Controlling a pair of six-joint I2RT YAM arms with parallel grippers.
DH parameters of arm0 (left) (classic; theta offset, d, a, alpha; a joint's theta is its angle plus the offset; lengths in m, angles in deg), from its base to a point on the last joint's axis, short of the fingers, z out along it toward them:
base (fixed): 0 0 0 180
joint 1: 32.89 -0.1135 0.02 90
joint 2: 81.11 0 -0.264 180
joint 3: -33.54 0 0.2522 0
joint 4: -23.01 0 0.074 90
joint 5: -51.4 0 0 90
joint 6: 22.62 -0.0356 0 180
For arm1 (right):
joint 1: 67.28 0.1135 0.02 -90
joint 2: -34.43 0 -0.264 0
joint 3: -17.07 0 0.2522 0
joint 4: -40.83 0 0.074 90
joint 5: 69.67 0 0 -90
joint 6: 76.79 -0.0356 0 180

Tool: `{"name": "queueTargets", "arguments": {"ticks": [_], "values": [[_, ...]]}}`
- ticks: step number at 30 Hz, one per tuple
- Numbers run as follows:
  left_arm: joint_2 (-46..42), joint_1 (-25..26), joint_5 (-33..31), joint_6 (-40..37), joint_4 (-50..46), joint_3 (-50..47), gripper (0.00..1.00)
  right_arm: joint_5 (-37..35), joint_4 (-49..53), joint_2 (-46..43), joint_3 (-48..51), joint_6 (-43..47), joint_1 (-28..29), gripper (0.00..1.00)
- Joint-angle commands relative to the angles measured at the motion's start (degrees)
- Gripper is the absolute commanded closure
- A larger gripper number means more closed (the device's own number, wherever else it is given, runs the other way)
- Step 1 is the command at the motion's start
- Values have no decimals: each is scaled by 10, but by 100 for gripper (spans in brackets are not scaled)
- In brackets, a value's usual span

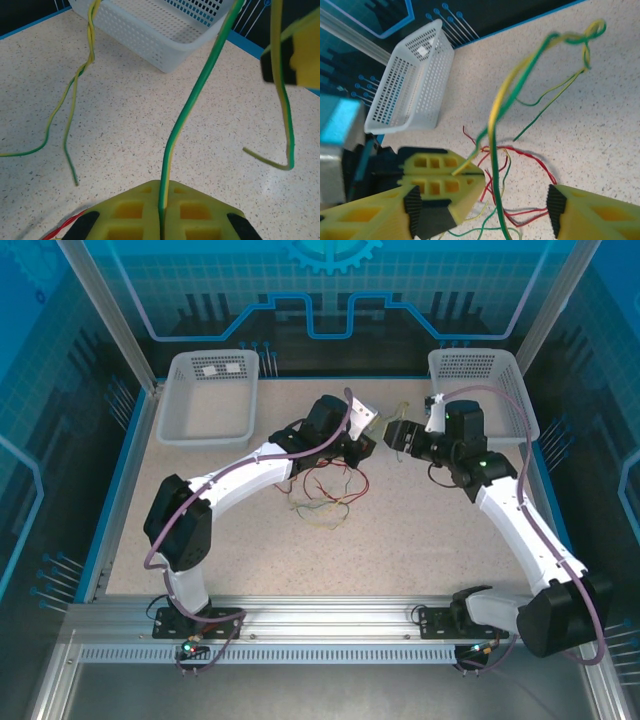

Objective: Untangle the cables

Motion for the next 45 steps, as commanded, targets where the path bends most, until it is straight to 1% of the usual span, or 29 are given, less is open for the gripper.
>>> {"name": "queueTargets", "arguments": {"ticks": [1,8,11,15,19,23,24,25,28,31,35,39,41,45], "values": [[-23,3,-16,-17,14,-6,100,23,-28,-11,19,26,6,27],[-21,4,-11,-11,13,-3,100,53,-68,12,45,40,7,31],[-24,4,-9,-5,14,-6,100,59,-105,24,58,48,9,37],[-32,4,-9,-2,17,-13,100,30,-113,43,56,58,8,48],[-37,4,-6,2,18,-17,100,17,-142,59,59,66,9,62],[-43,4,2,2,21,-21,100,-1,-157,67,58,67,10,89],[-44,5,-2,3,19,-23,100,-8,-149,66,55,65,9,94],[-46,5,-10,3,18,-24,100,-14,-140,65,50,64,10,97],[-53,2,-50,3,10,-31,100,-22,-108,56,37,68,5,100],[-68,-8,-76,6,3,-47,100,-23,-74,39,32,57,-16,100],[-99,-42,-70,26,17,-89,100,-11,-48,17,37,41,-61,100],[-132,-78,-72,39,26,-130,100,-18,-27,7,38,45,-97,100],[-147,-95,-73,40,30,-147,100,-28,-16,7,38,42,-114,100],[-174,-121,-91,30,30,-172,100,-22,-8,12,36,26,-145,100]]}}
